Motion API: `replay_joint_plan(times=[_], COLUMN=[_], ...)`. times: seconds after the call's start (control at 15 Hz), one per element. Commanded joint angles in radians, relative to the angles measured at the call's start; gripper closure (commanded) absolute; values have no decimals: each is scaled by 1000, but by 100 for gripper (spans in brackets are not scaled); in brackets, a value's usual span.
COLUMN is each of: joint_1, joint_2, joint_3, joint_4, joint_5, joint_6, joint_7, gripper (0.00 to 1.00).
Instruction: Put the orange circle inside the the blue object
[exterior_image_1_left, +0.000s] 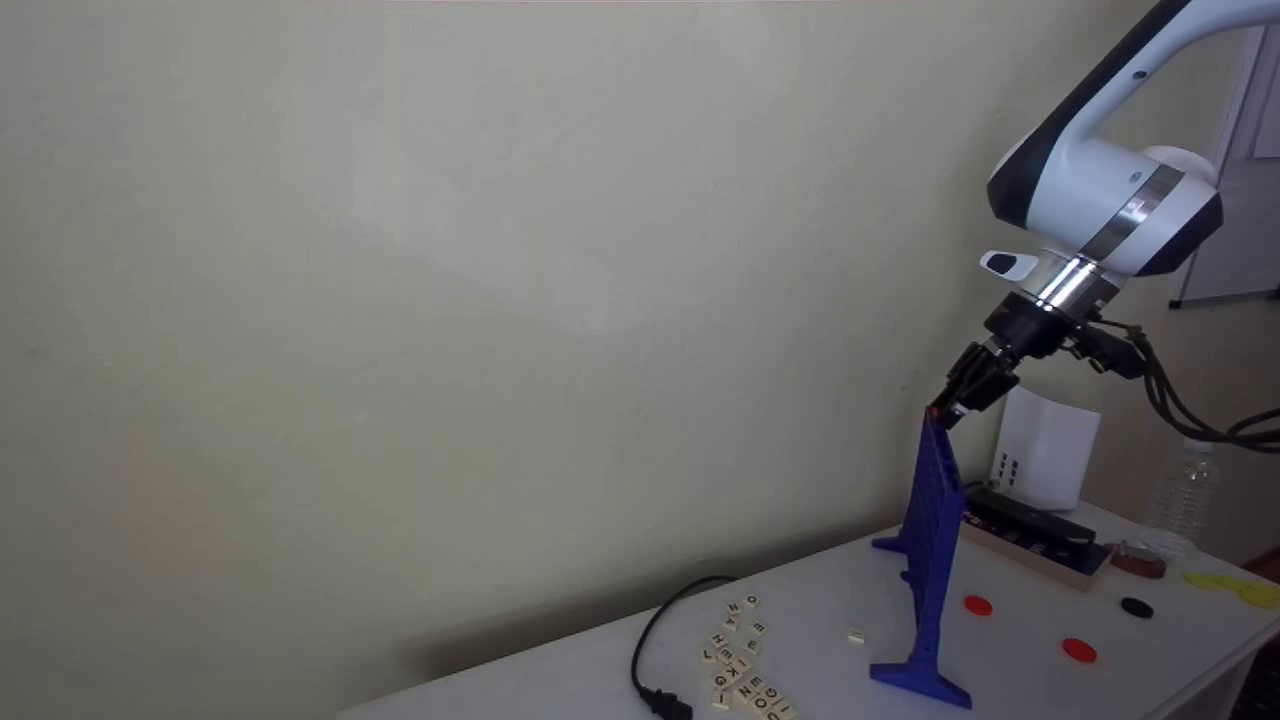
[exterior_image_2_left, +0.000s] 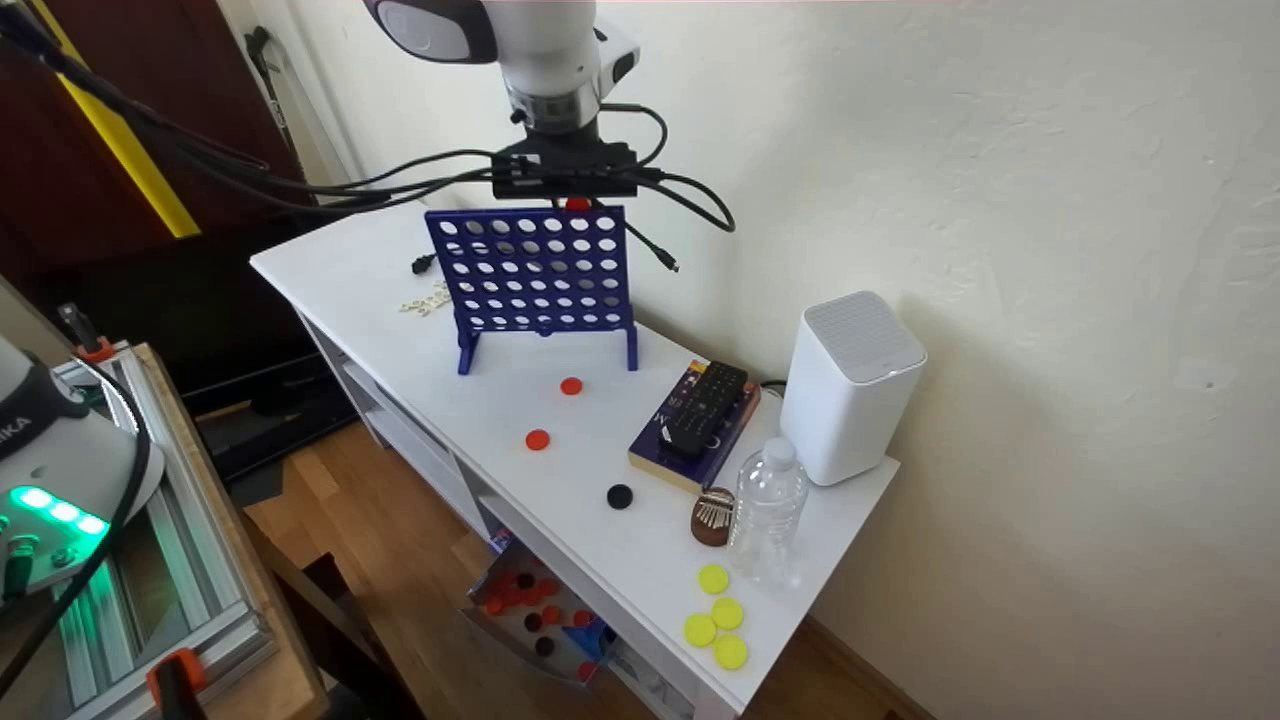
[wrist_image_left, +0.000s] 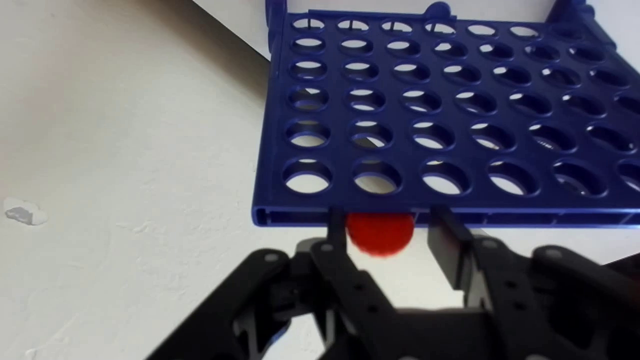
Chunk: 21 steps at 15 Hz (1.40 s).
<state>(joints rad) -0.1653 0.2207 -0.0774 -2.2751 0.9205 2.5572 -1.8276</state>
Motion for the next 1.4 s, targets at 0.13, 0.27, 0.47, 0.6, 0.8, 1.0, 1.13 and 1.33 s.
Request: replay_joint_plan(times=[0.13,0.27,0.47,0.6,0.8,1.0,1.13,1.33], joint_1=[3,2,1,-1,2,3,2,2], joint_2=[17,18,10,3,-16,-47,-74,-124], joint_3=[3,4,5,6,2,-4,-6,-9], joint_4=[-4,-3,-7,-13,-30,-61,-87,-131], joint_5=[-34,-31,-28,-29,-43,-73,-98,-96], joint_6=[23,21,11,-2,-14,-29,-28,-6], joint_7=[32,31,28,28,55,112,152,209], gripper=[22,17,3,0,0,0,0,0])
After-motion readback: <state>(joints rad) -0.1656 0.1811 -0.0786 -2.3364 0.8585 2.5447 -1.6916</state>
